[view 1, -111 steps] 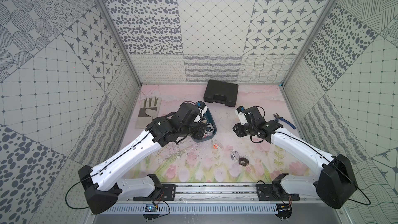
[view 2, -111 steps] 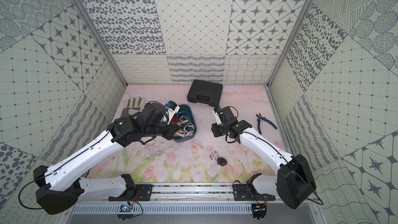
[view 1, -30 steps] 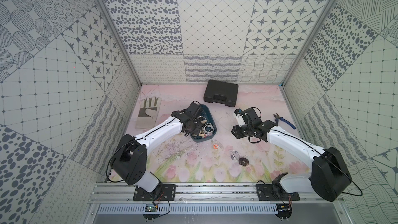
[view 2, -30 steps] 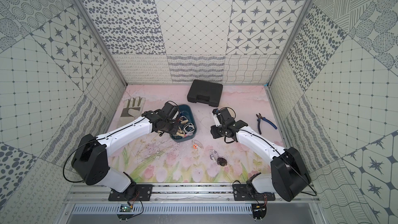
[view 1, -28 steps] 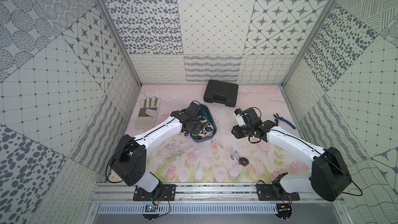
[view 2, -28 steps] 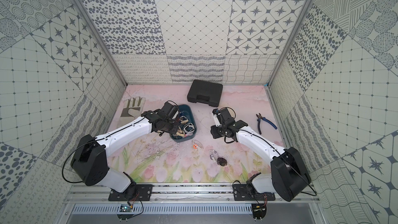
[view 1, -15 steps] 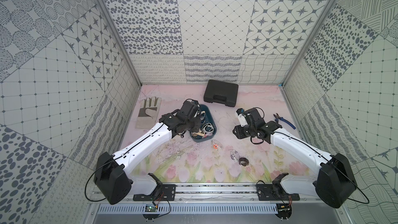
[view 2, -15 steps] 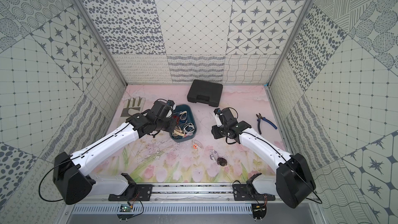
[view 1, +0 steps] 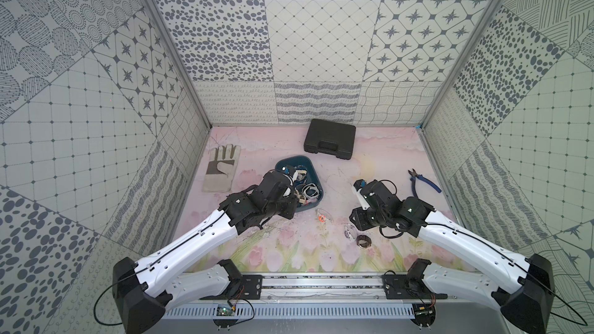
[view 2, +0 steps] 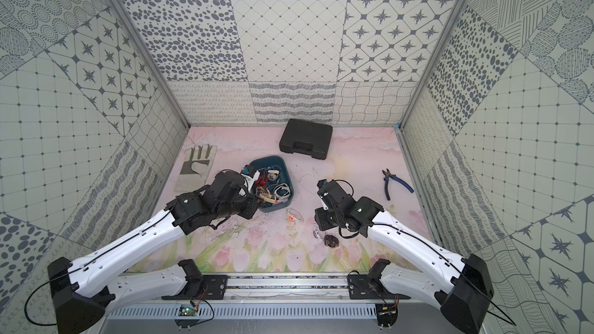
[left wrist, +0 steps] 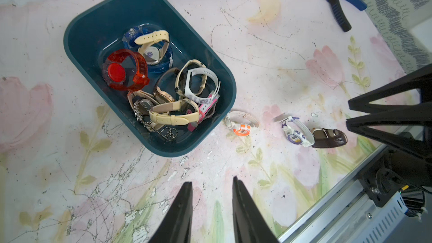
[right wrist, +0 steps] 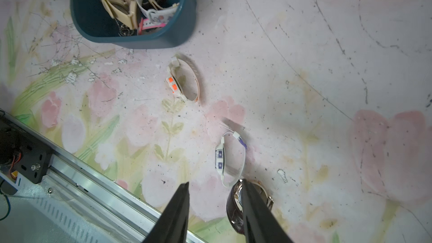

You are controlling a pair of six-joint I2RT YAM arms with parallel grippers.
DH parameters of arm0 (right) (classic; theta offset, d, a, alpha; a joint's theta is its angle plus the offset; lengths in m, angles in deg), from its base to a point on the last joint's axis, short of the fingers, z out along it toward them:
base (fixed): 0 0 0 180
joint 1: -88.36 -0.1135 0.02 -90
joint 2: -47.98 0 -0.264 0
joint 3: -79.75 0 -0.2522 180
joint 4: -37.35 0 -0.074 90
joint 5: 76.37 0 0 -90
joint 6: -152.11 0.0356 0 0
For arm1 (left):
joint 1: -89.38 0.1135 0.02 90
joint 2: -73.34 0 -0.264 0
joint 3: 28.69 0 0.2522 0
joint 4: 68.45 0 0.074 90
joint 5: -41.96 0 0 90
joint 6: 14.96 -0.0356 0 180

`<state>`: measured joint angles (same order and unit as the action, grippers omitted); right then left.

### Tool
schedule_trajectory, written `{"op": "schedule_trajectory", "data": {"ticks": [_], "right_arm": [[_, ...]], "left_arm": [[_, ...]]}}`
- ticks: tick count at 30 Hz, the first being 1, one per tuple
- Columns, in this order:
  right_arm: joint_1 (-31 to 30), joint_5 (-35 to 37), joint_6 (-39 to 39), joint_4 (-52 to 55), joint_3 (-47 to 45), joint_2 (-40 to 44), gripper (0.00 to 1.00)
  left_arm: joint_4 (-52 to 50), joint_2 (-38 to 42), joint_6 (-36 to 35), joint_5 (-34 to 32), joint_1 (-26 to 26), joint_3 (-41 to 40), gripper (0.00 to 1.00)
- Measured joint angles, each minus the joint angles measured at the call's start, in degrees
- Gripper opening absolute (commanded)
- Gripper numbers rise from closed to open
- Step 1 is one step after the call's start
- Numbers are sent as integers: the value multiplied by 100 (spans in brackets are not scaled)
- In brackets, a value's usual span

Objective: Put the watch into the storage box
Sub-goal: Place the watch in the storage box, then adjust the watch at the center of the board.

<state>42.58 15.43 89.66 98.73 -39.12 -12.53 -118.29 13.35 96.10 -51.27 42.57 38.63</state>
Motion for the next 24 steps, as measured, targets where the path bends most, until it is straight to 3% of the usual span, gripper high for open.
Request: {"op": "schedule_trajectory", "data": {"ticks": [16, 24], "right_arm": [[-90, 85, 223, -201, -111, -529, 40], [15, -258, -146, -704, 162, -1390, 38]], "left_arm": [[245, 214, 302, 9, -39, -516, 32], [245, 271, 391, 31, -39, -629, 32]]}}
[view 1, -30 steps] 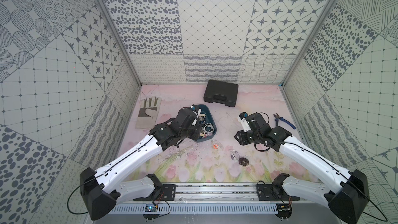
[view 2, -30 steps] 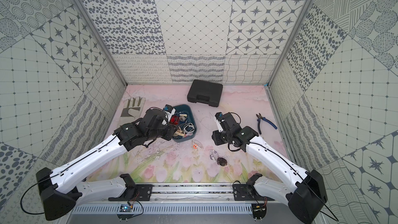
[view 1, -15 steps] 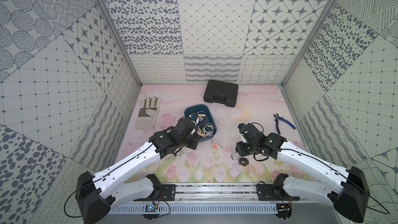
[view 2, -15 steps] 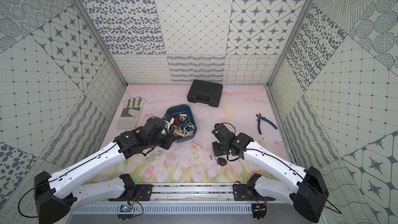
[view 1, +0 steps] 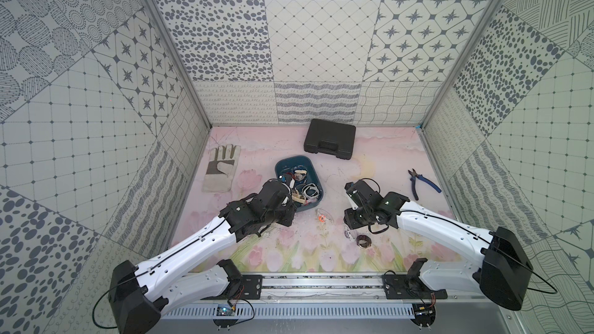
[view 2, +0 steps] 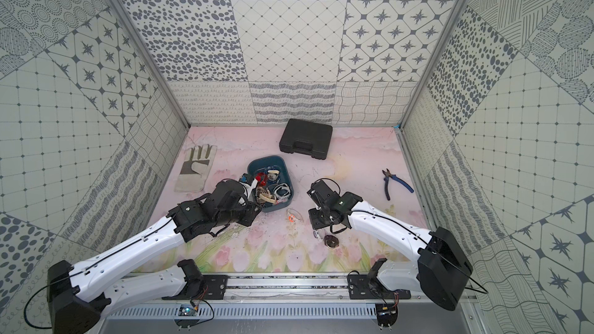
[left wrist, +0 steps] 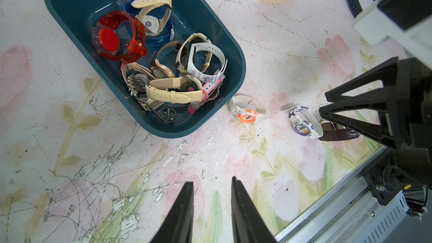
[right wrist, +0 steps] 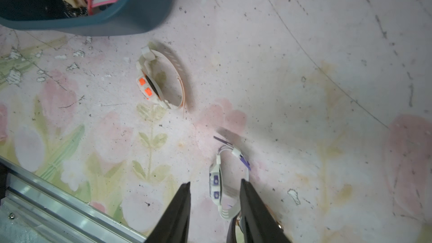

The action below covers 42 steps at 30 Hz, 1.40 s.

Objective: Put the watch into the storage box
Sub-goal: Adjust the watch at the center of the board.

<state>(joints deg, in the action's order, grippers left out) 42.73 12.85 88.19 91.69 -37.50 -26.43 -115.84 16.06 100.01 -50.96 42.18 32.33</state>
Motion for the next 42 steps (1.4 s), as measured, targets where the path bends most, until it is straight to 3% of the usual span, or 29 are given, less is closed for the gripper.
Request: {"op": "schedule_trajectory", "data": {"ticks": [7, 17, 42], "right_arm": [[-26, -216, -273, -44, 205, -501, 37], [-271, -129, -247, 356, -98, -258, 37], [-837, 468, 28, 772, -103, -938, 38]], "left_arm": [[0, 109, 15, -2, 0, -70, 32], [0, 144, 35, -2, 0, -103, 32], [4, 101, 33, -2, 0, -168, 32]]}}
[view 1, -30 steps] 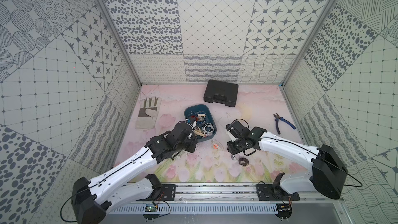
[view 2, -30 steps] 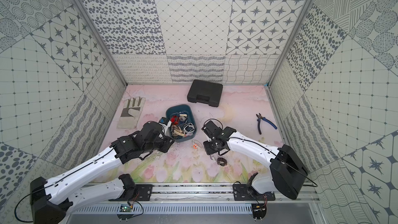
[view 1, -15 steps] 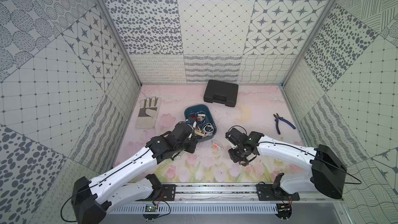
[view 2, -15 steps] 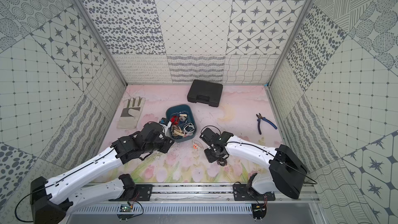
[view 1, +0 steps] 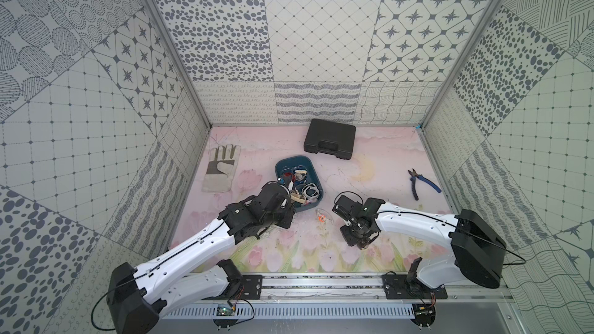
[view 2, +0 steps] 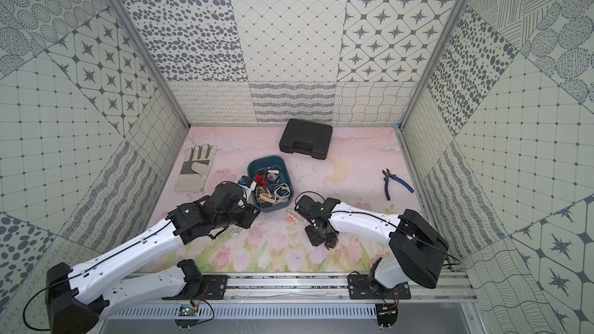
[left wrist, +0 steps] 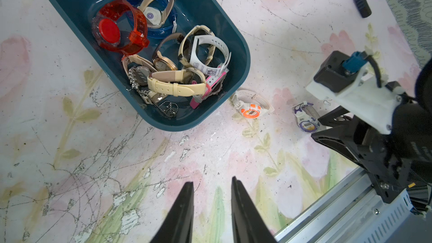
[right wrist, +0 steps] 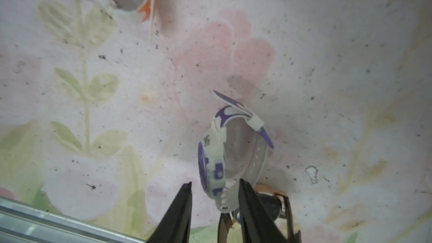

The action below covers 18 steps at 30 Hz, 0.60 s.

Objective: Put the watch into the storage box
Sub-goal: Adjust the watch at the center of the board.

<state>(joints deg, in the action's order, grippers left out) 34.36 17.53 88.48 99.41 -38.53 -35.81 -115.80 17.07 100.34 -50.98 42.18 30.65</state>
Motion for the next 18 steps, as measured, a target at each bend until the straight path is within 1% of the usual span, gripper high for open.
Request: {"op": "schedule_trajectory", "data": {"ticks": [9, 18], "right_arm": [[-101, -111, -4, -101, 15, -96, 38], [-105, -352, -44, -452, 374, -616, 38]], "left_arm": [[42, 0, -2, 0, 0, -35, 32], [131, 0, -2, 0, 0, -50, 32]]}}
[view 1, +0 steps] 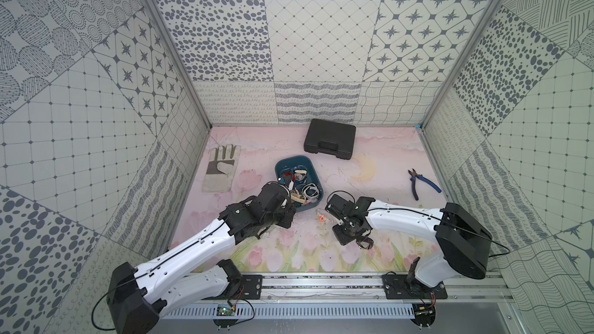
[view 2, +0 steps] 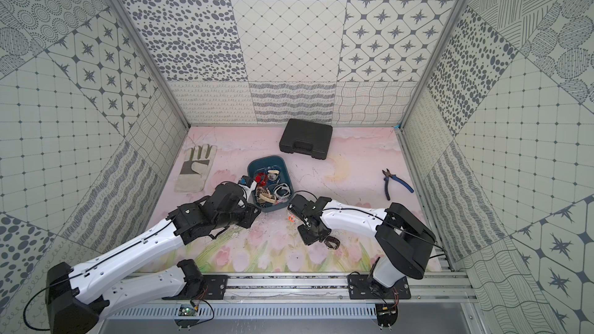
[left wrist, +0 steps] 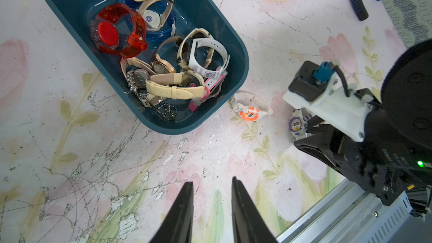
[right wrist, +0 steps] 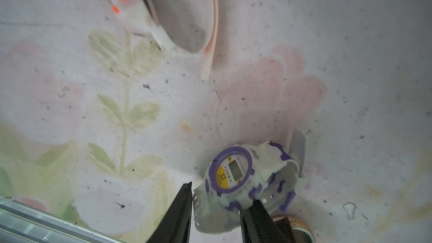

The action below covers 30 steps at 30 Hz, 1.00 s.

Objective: Put the watch into the storage box
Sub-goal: Adjust the watch at the center of the board.

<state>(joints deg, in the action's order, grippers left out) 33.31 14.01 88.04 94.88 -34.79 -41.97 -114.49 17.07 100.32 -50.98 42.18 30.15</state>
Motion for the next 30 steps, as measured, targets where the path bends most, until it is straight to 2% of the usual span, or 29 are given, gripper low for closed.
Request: {"op": "schedule_trajectory", "data": {"ticks": [6, 15, 23, 30], "right_arm": [[0, -26, -7, -181, 216, -33, 38], [0, 9, -59, -48, 214, 450, 39], [-61, -31, -232, 17, 68, 481, 39], [-184, 247, -66, 151, -9, 586, 39]], "left_arm": [[37, -20, 0, 2, 0, -13, 33], [42, -31, -2, 4, 0, -13, 33], [44, -35, -2, 11, 0, -13, 33], [44, -31, -2, 24, 0, -13, 33]]}}
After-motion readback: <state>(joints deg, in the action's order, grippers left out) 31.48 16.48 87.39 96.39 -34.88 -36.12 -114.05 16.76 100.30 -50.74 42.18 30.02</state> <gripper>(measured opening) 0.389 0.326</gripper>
